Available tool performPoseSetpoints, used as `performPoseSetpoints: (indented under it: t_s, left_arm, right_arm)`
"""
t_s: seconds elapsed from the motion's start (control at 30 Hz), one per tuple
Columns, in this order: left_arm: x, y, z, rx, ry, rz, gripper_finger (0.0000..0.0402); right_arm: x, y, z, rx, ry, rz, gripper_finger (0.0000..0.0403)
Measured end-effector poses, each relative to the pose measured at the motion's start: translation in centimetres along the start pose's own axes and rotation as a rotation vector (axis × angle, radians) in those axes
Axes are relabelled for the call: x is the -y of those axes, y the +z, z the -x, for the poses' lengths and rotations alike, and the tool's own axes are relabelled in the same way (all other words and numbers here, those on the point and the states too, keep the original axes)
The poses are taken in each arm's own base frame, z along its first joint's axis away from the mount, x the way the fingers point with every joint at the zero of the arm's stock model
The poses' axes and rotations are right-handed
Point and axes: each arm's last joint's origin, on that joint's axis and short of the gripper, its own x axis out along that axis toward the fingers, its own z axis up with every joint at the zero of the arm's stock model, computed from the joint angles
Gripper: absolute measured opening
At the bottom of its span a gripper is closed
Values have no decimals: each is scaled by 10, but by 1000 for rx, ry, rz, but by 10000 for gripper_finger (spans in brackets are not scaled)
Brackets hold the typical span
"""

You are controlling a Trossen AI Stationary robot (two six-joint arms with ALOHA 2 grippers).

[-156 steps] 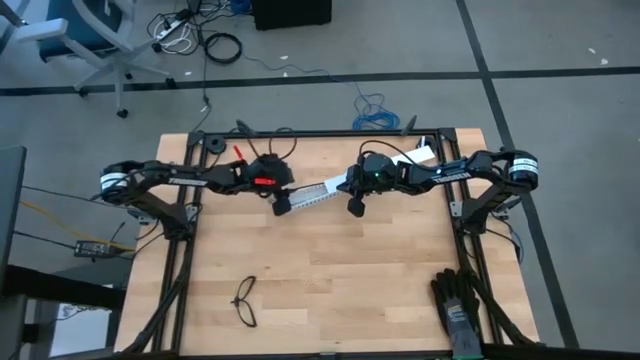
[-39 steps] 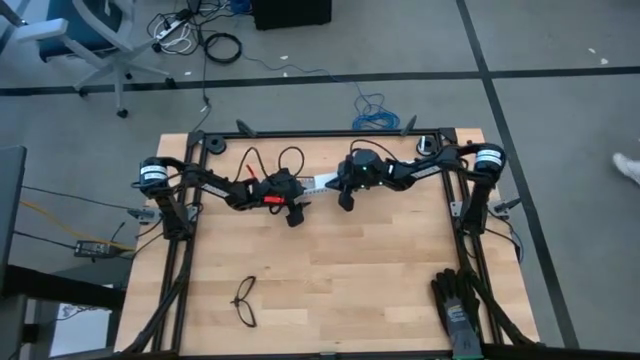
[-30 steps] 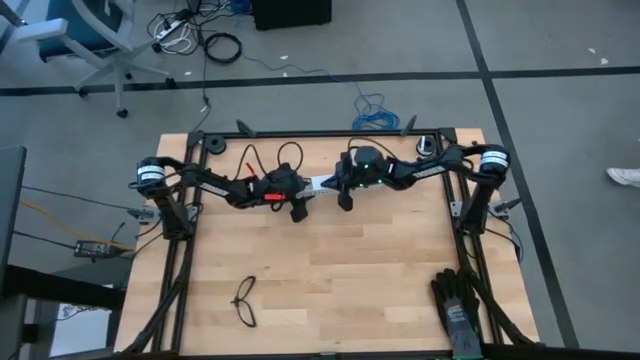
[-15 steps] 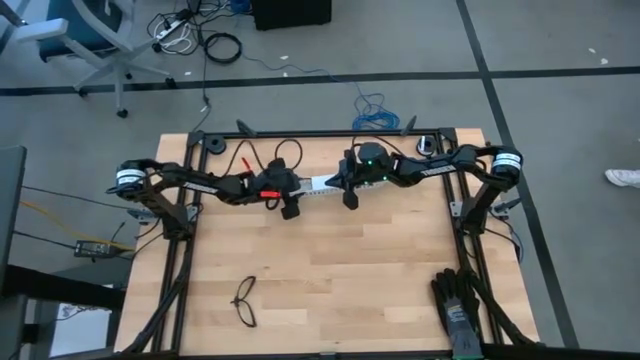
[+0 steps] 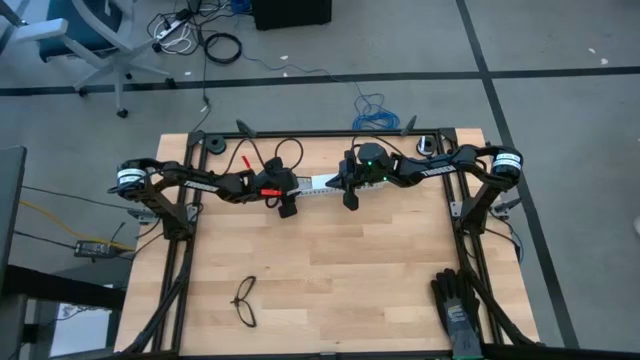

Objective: Ziptie cables
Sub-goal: Close the white cable duct lid

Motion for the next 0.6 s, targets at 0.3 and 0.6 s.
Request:
performPoseSetpoints:
  t_s: [0.3, 0.6]
  left_arm:
    - [-1, 3, 0, 26, 32, 62, 230]
    - [1, 7, 1, 63, 23, 60, 275]
  right_arm:
    - [0, 0, 0, -2, 1, 0, 0]
    - [-3, 0, -1, -2, 17, 2, 0]
